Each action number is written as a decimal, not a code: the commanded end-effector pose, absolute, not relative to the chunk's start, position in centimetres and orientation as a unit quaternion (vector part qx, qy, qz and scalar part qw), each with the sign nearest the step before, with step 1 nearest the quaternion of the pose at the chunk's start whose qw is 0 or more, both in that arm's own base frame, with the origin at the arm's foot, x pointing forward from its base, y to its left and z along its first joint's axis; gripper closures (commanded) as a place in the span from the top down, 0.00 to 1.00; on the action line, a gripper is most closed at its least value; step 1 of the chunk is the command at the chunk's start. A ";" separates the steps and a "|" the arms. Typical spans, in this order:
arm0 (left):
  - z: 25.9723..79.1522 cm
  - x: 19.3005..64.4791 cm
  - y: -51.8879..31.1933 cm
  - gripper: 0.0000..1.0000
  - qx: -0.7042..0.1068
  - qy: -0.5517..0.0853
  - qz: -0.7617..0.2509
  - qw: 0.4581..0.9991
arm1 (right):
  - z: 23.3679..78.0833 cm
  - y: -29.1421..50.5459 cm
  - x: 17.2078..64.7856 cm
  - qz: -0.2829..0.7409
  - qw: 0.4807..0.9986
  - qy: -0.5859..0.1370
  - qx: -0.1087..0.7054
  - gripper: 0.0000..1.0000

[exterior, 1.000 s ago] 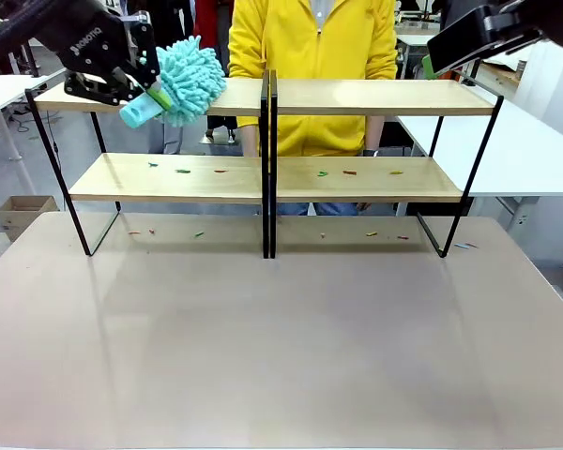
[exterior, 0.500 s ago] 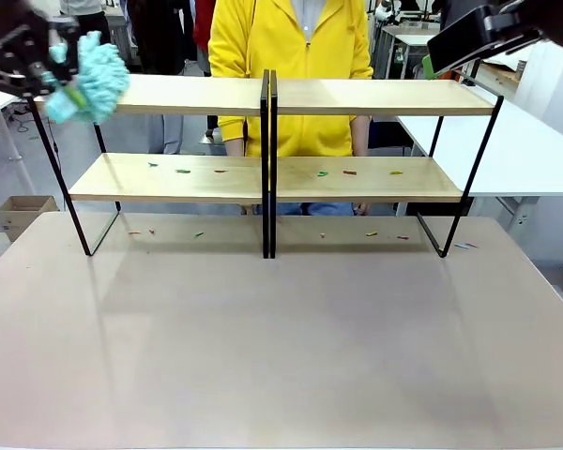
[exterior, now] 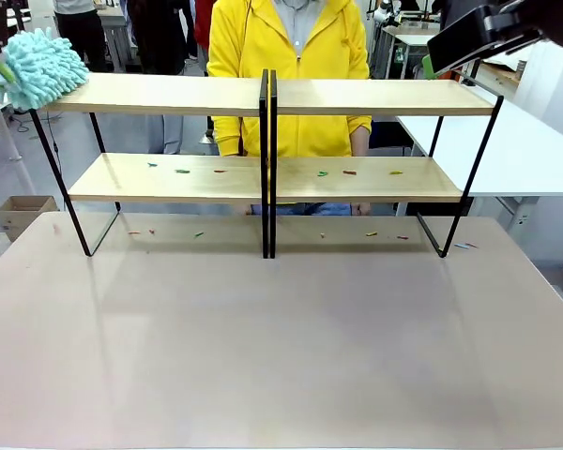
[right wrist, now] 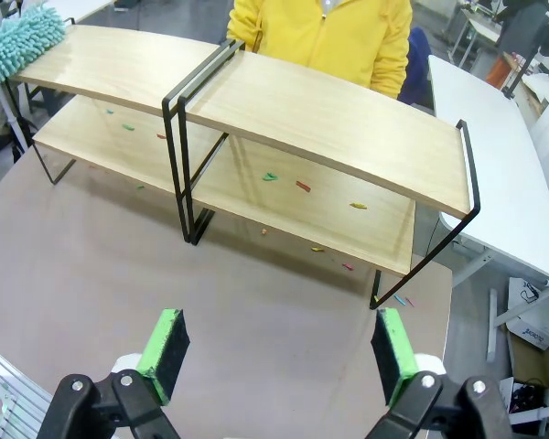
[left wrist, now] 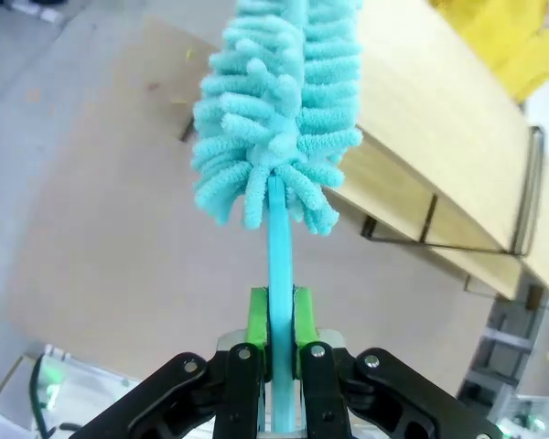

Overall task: Clean the shelves.
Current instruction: Clean a randomly selected level of the Shelf with the Duster.

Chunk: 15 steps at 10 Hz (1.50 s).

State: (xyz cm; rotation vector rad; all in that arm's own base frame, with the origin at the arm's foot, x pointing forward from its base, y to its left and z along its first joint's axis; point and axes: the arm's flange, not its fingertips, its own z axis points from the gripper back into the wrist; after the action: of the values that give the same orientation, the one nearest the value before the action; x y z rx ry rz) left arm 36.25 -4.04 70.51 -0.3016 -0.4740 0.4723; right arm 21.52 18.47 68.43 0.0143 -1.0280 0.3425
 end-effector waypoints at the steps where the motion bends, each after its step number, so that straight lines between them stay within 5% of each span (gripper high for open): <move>1: 70.3 36.0 -4.4 0.12 -0.164 -0.230 0.198 0.938 | 68.4 18.4 21.5 0.160 0.857 -0.490 0.006 1.00; 5: 71.4 34.9 -3.9 0.12 -0.227 -0.215 0.143 0.939 | 68.4 18.4 21.5 0.160 0.857 -0.490 0.006 1.00; 11: 76.0 29.0 3.0 0.12 -0.473 -0.019 -0.125 0.872 | 68.4 18.4 21.5 0.160 0.857 -0.490 0.006 1.00; 13: 77.8 27.1 8.5 0.12 -0.542 -0.030 -0.173 0.822 | 68.4 18.4 21.5 0.160 0.857 -0.490 0.006 1.00; 15: 78.6 25.3 16.2 0.12 -0.598 -0.105 -0.165 0.777 | 68.4 18.4 21.5 0.160 0.857 -0.490 0.006 1.00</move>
State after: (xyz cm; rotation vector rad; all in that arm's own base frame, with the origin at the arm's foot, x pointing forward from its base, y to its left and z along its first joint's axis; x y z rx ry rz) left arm 24.19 13.53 77.98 -1.2156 -0.1677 -0.3757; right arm 21.54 18.45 68.42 0.0143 -1.0277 0.3421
